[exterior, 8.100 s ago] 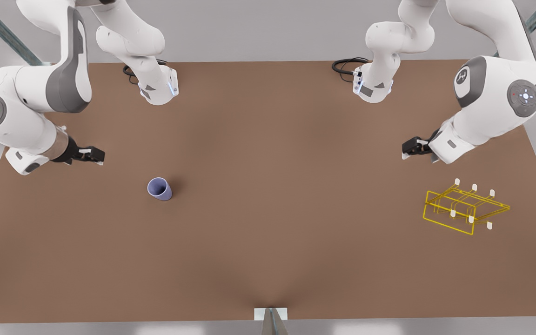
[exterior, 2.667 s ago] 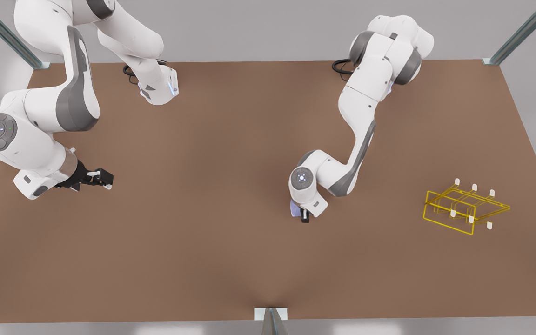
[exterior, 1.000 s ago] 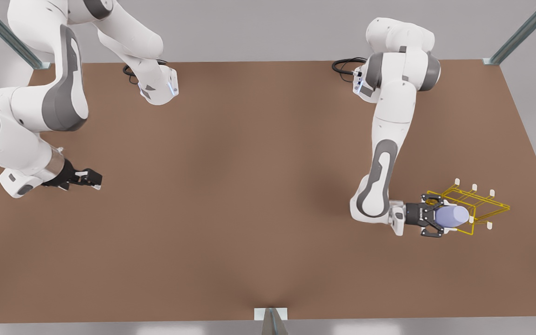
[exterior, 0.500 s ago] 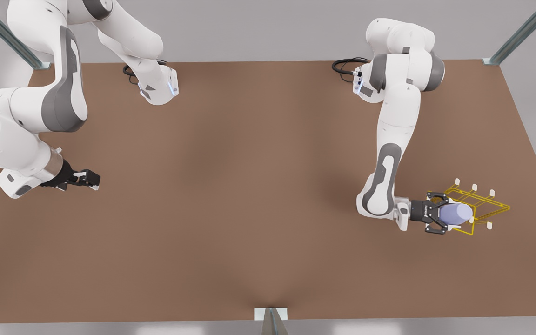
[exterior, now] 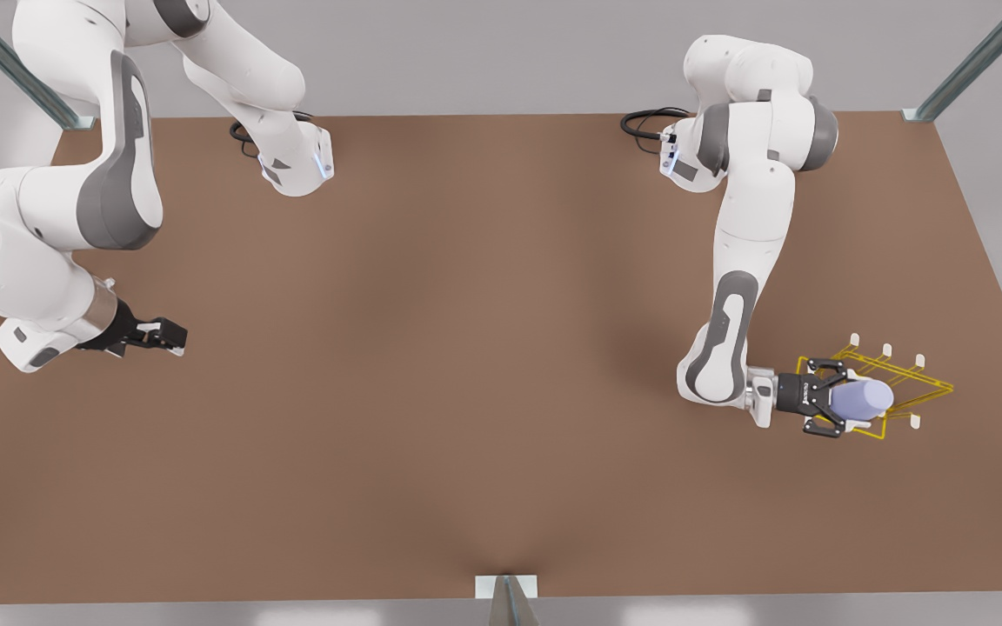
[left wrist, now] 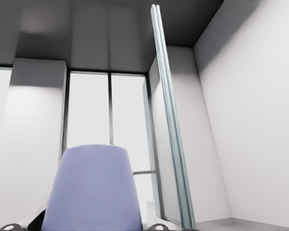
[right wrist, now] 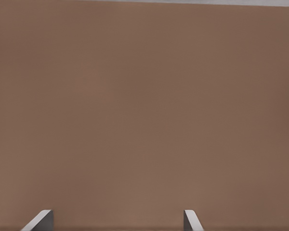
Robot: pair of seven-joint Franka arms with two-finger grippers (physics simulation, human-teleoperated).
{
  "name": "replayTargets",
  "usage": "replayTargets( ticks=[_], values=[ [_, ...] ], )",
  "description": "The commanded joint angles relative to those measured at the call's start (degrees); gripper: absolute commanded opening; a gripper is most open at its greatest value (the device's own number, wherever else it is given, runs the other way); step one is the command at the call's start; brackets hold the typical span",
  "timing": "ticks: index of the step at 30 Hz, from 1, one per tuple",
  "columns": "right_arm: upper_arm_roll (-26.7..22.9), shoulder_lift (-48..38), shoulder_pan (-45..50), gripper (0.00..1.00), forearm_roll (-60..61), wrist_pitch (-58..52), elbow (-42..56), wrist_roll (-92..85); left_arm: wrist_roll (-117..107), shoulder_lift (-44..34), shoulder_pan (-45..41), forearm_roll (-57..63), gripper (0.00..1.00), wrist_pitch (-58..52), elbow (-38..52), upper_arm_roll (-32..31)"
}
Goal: Place the cup on the cup holder
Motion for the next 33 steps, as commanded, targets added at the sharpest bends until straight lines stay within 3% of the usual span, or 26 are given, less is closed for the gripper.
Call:
replayTargets(
  ticks=[1, 9, 15, 16, 18, 19, 21, 23, 24, 25, 26, 27, 33],
  values=[
    [0.02, -0.06, 0.01, 1.00, 0.17, 0.60, 0.05, 0.19, -3.67, -0.12, 0.00, 0.11, 1.00, -0.16, 0.02, 0.02],
    [0.02, 0.47, -0.07, 1.00, 0.34, 1.13, 0.32, 0.27, 0.37, -2.49, -2.19, -1.90, 1.00, -1.04, 0.19, -0.24],
    [0.02, 0.47, -0.07, 1.00, 0.34, 1.13, 0.40, 0.27, 19.00, -11.27, -12.66, -18.34, 1.00, -3.33, 4.58, -1.38],
    [0.02, 0.47, -0.07, 1.00, 0.34, 1.13, 0.40, 0.27, 26.46, -15.84, -12.74, -23.52, 1.00, -2.97, 7.30, -4.19],
    [0.02, 0.47, -0.07, 1.00, 0.26, 1.13, 0.40, 0.27, 49.02, -18.13, -12.66, -43.78, 1.00, -3.32, 23.97, -8.32],
    [0.02, 0.47, -0.07, 1.00, 0.34, 1.13, 0.40, 0.27, 61.89, -18.48, -12.05, -60.50, 1.00, -3.41, 34.72, -8.51],
    [0.02, 0.47, -0.07, 1.00, 0.34, 1.13, 0.40, 0.27, 92.98, -24.37, -3.96, -88.81, 1.00, -0.52, 37.46, -8.07],
    [0.02, 0.47, -0.07, 1.00, 0.26, 1.13, 0.40, 0.27, 119.97, -26.48, 5.44, -103.94, 1.00, -1.74, 37.28, -7.89],
    [0.02, 0.47, -0.16, 1.00, 0.26, 1.13, 0.40, 0.19, 146.94, -26.57, 11.25, -108.70, 1.00, -3.14, 37.11, -7.54],
    [0.02, 0.47, -0.16, 1.00, 0.26, 1.13, 0.49, 0.19, 153.31, -27.62, 11.25, -107.04, 1.00, -3.15, 35.10, -6.48],
    [0.02, 0.47, -0.16, 1.00, 0.08, 1.13, 0.49, 0.45, 153.84, -40.78, 10.81, -105.01, 1.00, 11.04, 12.99, -7.27],
    [0.02, 1.61, -0.16, 1.00, 0.43, 1.13, 0.58, 0.45, 152.43, -48.99, 10.81, -104.83, 1.00, 22.16, -1.39, -8.59],
    [0.11, 5.03, -0.07, 1.00, 0.87, 1.13, 2.69, 0.27, 151.02, -47.40, 10.81, -104.65, 1.00, 21.81, 0.37, -8.33]
  ],
)
